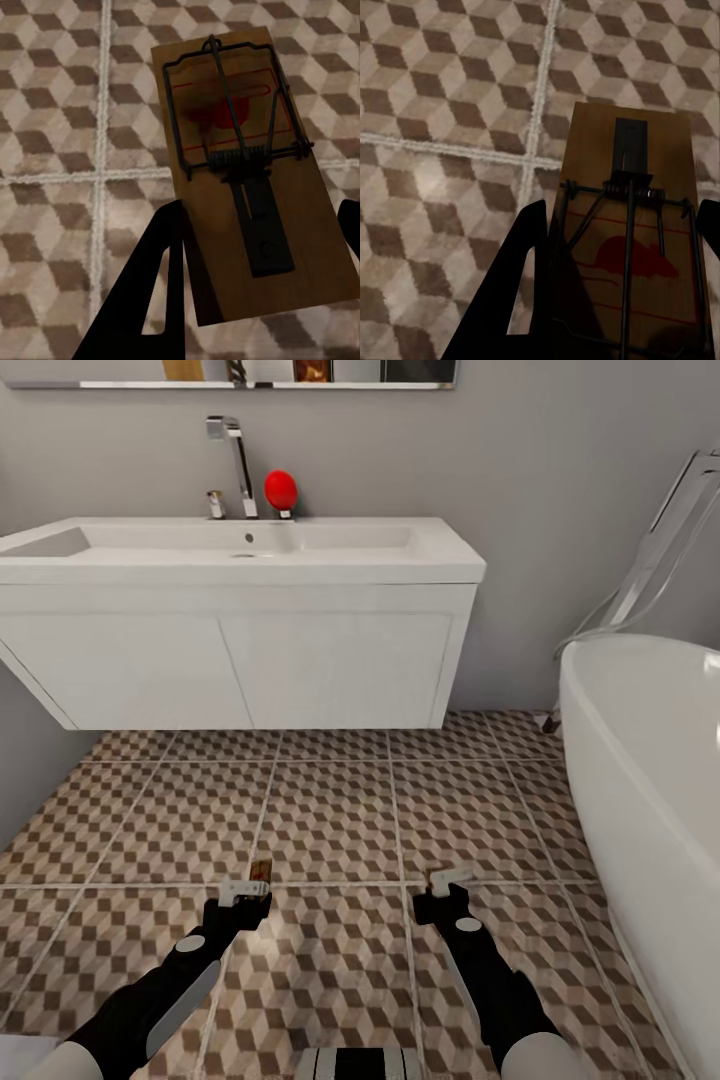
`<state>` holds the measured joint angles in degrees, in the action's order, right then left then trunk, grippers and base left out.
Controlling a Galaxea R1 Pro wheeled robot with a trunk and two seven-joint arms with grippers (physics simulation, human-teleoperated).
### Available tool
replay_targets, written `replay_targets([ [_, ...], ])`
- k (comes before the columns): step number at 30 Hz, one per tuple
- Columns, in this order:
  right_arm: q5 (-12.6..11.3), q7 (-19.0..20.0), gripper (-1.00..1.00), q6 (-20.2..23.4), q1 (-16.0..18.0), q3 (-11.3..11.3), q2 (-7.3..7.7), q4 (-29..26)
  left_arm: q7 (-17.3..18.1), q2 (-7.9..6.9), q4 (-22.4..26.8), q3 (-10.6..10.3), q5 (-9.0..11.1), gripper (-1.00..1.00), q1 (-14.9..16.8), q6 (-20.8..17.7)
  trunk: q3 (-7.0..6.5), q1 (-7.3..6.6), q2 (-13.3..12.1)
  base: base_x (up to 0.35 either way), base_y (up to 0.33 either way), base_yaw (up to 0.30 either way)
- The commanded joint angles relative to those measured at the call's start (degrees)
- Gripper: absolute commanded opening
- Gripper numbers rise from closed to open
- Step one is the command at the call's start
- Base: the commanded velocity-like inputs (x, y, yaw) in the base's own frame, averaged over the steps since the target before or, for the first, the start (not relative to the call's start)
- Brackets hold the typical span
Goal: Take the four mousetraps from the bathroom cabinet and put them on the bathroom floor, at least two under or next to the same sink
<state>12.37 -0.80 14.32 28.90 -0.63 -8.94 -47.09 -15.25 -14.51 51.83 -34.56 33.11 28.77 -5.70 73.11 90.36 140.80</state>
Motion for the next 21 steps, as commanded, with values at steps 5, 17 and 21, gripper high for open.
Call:
replay_targets([
  [5,0.5,-0.1,-1.0,0.4,0.0,-0.1,-0.03,-0.1,-0.6,-0.08,0.1,-0.3,0.3,-1.0,0.1,-0.2,1.41,1.09,2.0,0.0,0.0,0.0],
  [17,0.6,0.0,-1.0,0.2,0.0,0.0,0.0,-0.2,-0.6,-0.07,0.3,-0.3,0.3,-1.0,0.1,0.0,4.52,1.54,2.6,0.0,0.0,0.0],
  [21,0.6,0.2,-1.0,-1.5,0.0,-0.7,0.14,-1.6,-0.6,-0.08,0.5,-0.2,0.3,-1.0,0.1,0.2,4.56,1.54,2.6,0.0,0.0,0.0],
])
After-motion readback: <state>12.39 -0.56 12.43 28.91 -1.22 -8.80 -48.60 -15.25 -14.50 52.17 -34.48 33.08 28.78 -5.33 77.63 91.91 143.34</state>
